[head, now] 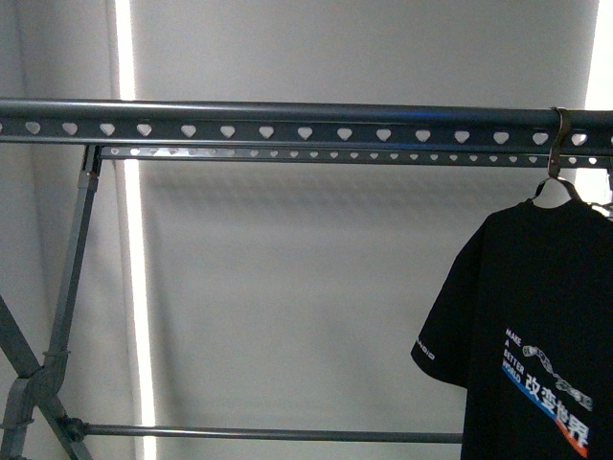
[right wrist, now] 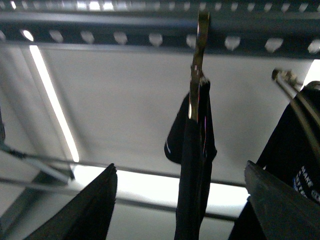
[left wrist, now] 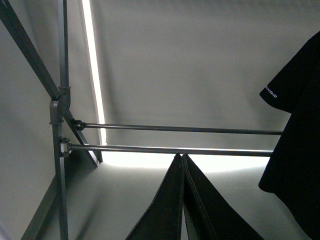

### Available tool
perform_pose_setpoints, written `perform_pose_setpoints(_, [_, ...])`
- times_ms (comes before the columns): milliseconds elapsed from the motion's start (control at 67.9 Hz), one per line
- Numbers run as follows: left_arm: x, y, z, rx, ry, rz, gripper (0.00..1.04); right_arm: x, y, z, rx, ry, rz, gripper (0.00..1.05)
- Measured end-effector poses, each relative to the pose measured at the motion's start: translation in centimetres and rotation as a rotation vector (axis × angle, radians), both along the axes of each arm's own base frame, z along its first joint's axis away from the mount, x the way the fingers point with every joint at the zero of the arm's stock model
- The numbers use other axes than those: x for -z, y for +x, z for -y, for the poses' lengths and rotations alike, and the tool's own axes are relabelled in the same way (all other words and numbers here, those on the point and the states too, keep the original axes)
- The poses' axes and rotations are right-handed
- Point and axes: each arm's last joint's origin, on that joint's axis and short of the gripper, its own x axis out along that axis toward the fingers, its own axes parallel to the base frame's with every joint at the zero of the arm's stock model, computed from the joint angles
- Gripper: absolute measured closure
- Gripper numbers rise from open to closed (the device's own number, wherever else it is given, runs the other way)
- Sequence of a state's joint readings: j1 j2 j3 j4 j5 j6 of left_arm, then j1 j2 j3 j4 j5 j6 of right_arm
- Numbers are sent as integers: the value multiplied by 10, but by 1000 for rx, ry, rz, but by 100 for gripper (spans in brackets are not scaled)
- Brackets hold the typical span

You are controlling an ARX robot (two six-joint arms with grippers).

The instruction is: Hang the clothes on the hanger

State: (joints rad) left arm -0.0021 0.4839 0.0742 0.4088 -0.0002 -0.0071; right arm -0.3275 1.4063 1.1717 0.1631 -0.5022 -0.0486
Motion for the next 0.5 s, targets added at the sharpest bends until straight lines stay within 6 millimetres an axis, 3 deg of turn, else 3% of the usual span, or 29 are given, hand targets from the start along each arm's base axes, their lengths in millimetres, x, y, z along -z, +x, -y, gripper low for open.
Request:
perform_pose_setpoints(133, [4, -5, 0, 0, 0, 2, 101, 0, -61, -15, 31, 56, 179, 6])
perform_pose_setpoints(221, [6, -8, 0, 0, 0, 0, 101, 26, -101, -30, 72, 98, 243, 8])
perform_pose_setpoints(353, [12, -12, 0, 0, 0, 11, 101, 99, -153, -59, 187, 63, 45, 33])
perform_pose_setpoints(501, [10, -16, 0, 0, 1, 24, 101, 122, -168, -71, 183, 30, 63, 61])
